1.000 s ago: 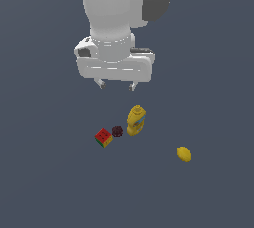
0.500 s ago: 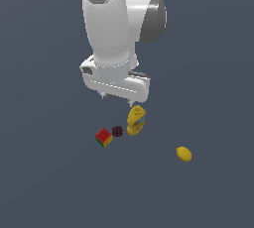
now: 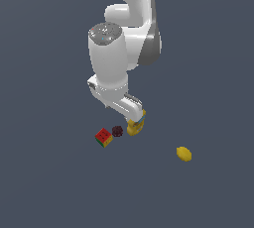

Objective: Pick up a designated object from a clutter of objects.

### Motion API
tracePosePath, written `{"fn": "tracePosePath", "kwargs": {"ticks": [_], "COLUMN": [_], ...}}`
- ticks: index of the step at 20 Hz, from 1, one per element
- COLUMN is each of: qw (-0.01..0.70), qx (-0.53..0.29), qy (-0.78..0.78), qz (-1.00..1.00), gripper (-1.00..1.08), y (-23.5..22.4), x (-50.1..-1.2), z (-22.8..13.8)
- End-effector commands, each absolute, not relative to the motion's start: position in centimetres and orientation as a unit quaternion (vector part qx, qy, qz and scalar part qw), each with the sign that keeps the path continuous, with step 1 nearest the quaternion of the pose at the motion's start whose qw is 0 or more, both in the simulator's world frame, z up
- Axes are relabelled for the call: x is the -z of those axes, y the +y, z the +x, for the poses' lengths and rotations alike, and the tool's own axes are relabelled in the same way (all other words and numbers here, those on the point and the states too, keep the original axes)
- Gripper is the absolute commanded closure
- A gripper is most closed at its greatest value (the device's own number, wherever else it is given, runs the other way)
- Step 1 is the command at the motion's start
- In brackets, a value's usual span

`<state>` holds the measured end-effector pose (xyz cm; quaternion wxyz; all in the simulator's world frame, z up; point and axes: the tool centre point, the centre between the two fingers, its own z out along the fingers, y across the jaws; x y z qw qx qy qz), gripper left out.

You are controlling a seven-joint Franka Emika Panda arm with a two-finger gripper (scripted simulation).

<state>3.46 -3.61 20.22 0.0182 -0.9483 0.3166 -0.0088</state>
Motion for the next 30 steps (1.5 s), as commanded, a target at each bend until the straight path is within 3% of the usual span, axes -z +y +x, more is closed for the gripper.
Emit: {"fn": "tracePosePath", "kwargs": {"ticks": [1,16,30], "qw": [0.017,0.005,0.000], "qx": [0.007,0.000,0.000], "qy": [0.349,0.515,0.555], "qz": [-0.937,-0.857,-0.832], "gripper": [-0.92,-0.92,-0.92], "y": [-3.7,-4.4,-4.6], "x": [-18.6,-10.1,-7.9], "z": [3.6,3.2,2.8]}}
